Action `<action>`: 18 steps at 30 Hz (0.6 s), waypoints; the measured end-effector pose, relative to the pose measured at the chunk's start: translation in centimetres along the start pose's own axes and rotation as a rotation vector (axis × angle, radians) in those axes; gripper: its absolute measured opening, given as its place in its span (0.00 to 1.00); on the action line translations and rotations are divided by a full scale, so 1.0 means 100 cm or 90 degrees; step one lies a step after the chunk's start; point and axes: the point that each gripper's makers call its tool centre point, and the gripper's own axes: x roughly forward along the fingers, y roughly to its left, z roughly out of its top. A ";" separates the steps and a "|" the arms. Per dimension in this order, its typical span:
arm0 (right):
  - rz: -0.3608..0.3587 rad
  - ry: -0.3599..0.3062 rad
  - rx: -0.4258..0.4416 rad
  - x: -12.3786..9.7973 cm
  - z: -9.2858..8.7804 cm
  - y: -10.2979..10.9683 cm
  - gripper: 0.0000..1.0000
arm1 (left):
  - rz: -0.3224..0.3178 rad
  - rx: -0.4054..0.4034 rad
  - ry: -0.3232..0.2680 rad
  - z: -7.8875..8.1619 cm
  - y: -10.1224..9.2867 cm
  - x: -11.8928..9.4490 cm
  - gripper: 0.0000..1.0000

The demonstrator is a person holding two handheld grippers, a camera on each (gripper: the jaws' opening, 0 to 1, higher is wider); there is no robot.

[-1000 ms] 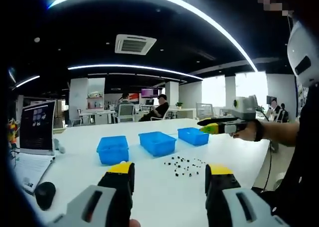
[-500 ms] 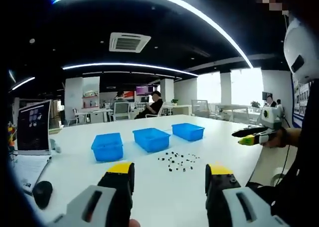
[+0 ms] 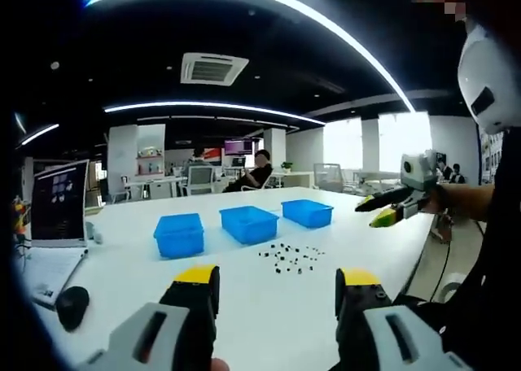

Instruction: Pick up the resistors one by one and place each resistor into its matching bin, sorting the parts by color and model until every resistor is separated into the correct bin for its type

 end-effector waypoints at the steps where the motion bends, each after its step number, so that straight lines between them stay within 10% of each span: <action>1: 0.020 0.009 -0.025 0.005 0.002 -0.001 0.42 | -0.001 -0.002 -0.001 0.000 0.000 -0.001 0.59; 18: 0.376 0.212 -0.281 0.100 -0.001 0.024 0.32 | -0.027 0.003 0.034 -0.021 -0.007 -0.007 0.62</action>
